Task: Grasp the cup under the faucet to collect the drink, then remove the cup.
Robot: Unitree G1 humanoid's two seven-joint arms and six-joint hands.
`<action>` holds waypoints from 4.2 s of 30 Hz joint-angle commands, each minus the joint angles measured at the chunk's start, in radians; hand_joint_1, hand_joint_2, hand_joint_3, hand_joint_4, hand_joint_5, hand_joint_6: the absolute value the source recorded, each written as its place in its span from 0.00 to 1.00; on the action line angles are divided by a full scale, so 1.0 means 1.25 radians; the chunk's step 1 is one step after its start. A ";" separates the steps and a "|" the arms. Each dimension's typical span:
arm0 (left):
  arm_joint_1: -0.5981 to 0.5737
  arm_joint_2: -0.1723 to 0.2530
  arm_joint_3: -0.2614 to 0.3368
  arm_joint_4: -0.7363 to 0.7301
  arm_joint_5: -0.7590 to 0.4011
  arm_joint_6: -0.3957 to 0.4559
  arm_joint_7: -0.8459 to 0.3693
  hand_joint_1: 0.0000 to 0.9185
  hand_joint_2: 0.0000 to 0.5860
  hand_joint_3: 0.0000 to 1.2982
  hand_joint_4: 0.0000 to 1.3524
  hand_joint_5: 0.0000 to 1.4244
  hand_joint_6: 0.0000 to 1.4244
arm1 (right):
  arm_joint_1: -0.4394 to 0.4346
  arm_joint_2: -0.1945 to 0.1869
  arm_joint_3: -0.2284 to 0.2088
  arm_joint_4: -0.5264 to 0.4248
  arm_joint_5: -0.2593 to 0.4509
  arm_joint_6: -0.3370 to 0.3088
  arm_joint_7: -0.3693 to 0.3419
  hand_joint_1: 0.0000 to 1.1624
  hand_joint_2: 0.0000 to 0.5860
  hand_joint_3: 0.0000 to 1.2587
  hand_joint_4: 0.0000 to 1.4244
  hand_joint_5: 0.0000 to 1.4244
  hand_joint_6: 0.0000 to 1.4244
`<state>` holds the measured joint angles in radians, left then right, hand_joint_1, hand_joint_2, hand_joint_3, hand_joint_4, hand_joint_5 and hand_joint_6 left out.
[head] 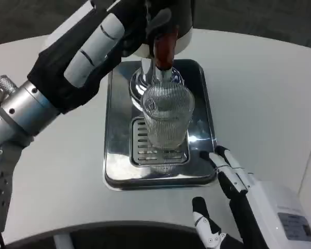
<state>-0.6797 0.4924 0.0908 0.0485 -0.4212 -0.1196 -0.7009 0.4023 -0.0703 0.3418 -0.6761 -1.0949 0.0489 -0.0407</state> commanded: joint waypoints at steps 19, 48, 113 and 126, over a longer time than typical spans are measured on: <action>-0.020 0.041 -0.064 0.028 0.162 -0.169 -0.120 0.00 0.34 0.00 0.00 0.04 0.04 | 0.022 0.011 -0.009 -0.015 0.016 0.002 -0.010 0.31 0.90 0.11 0.05 0.11 0.21; -0.008 0.155 -0.099 -0.001 0.346 -0.402 -0.049 0.00 0.31 0.00 0.00 0.04 0.05 | -0.165 0.040 -0.082 0.107 0.180 0.051 0.031 0.55 0.46 0.00 0.00 0.03 0.15; 0.020 0.181 -0.081 -0.006 0.358 -0.407 0.013 0.00 0.28 0.00 0.00 0.06 0.05 | -0.688 0.098 -0.089 0.713 0.495 -0.015 -0.167 0.55 0.34 0.00 0.00 0.00 0.07; 0.022 0.186 -0.077 -0.008 0.356 -0.400 0.015 0.00 0.27 0.00 0.00 0.06 0.05 | -0.723 0.114 -0.098 0.790 0.529 -0.032 -0.194 0.58 0.33 0.00 0.00 0.00 0.07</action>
<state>-0.6747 0.7029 -0.0090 0.0497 0.0123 -0.6219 -0.6763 -0.5014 0.0622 0.2188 0.2783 -0.4473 0.0183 -0.2799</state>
